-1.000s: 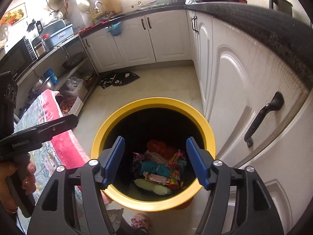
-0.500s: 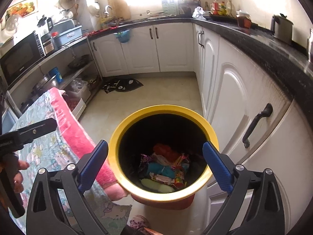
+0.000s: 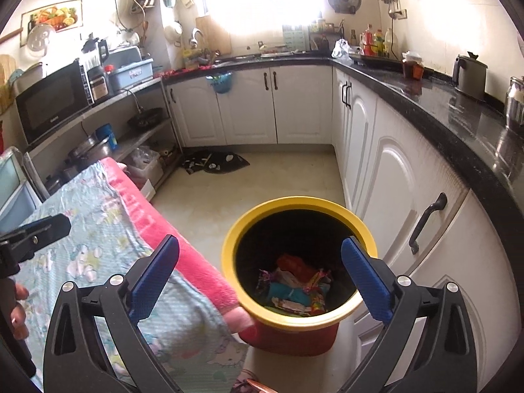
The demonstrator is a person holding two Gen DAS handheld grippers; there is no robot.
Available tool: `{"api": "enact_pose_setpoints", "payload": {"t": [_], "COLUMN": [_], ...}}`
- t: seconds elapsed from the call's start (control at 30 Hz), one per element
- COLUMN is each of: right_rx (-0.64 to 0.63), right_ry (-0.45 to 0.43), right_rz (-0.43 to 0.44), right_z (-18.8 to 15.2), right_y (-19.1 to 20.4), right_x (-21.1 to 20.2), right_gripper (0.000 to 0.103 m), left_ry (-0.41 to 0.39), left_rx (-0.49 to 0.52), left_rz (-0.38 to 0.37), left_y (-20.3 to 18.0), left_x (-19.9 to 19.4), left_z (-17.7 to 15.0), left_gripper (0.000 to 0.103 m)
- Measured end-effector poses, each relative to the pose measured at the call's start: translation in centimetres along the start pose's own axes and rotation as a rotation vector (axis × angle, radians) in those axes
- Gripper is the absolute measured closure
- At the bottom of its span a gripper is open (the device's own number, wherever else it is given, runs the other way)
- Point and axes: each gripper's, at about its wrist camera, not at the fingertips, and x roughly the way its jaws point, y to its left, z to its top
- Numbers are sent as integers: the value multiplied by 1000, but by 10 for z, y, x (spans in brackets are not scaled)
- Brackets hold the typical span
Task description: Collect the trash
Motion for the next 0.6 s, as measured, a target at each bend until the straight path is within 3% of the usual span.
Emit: {"api": "enact_pose_setpoints", "payload": {"t": [0.2,0.6], "right_rx": [-16,-155], "right_ry": [-57,-299], "right_rz": [15,11], "right_z": [-4,-37], "right_y": [22,71], "right_x": [-31,-98], "right_gripper": [6,6], "left_ry": [-56,-185], "left_rx": [0,-45], "left_rz": [26,111], "left_y": [10,36], "left_x": [-33,-81], "left_z": [-10,-50], "left_gripper": [11,11]}}
